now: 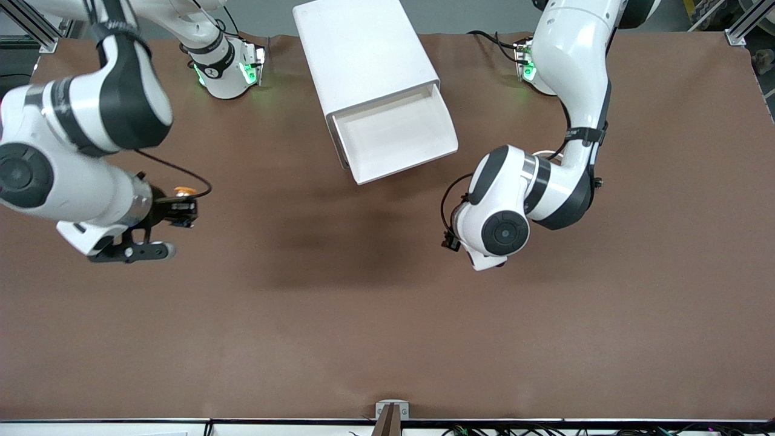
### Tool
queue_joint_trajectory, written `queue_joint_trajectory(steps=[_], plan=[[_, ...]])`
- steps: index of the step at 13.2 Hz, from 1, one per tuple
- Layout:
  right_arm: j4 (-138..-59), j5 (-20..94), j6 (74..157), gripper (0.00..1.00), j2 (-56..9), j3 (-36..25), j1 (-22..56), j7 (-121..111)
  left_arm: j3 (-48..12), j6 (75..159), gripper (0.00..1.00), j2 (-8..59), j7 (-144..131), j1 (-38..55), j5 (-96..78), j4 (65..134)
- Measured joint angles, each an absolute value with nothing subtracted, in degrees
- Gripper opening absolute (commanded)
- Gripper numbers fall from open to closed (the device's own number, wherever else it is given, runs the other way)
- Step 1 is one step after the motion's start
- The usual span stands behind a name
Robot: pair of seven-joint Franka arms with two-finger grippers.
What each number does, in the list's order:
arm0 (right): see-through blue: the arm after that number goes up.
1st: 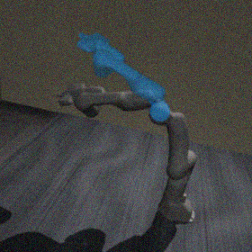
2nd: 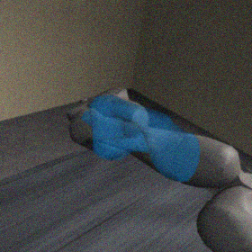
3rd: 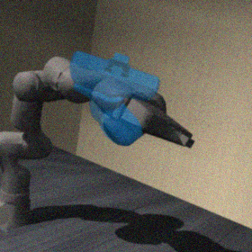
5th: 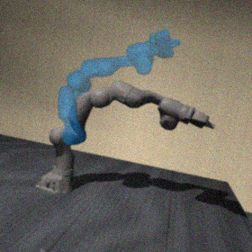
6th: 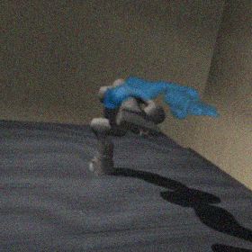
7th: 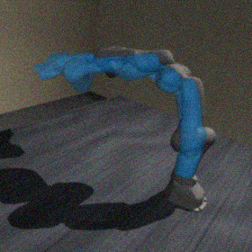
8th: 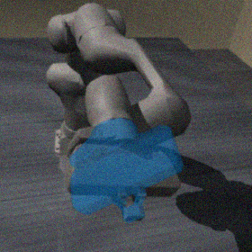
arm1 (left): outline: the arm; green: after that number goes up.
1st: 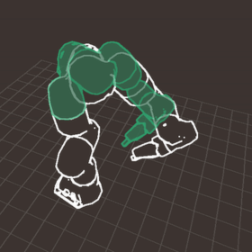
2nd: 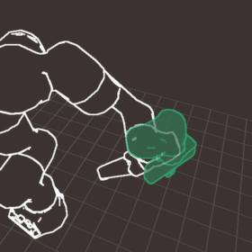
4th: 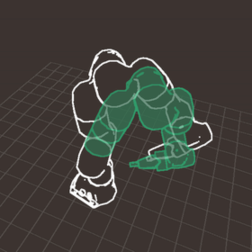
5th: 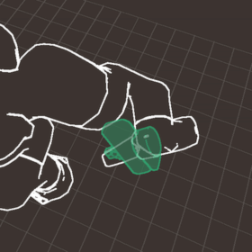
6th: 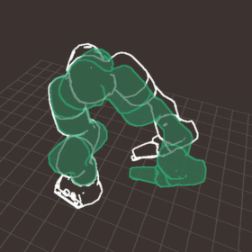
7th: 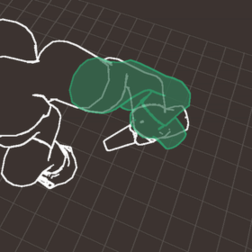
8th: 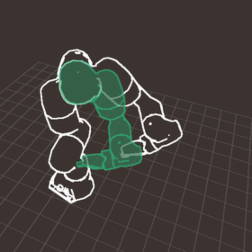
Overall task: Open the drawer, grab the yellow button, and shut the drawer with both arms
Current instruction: 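Lift the button out with the right gripper while the left gripper pushes the drawer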
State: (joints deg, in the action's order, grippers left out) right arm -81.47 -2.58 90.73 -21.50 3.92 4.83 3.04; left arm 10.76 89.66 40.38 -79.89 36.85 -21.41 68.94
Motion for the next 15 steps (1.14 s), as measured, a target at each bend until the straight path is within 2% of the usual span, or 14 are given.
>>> queue_joint_trajectory(steps=[5,9,11,15], plan=[[-96.29,-3.82,109.24,0.25,-21.96,3.89,-3.91,-6.06,8.83,91.93,1.00,34.77,-63.27,41.34,-20.58,73.80],[-106.32,-4.95,124.43,0.25,-21.94,3.93,-6.55,-7.40,8.49,107.21,1.00,29.27,-56.89,44.78,-17.54,86.51],[-109.66,-5.44,129.05,0.25,-21.93,3.91,-8.33,-9.18,7.69,110.76,1.00,26.74,-53.65,45.04,-17.45,90.96],[-113.52,-5.77,132.43,0.26,-21.93,3.89,-12.46,-11.77,2.60,112.87,1.00,24.71,-53.05,45.35,-17.22,93.96]])
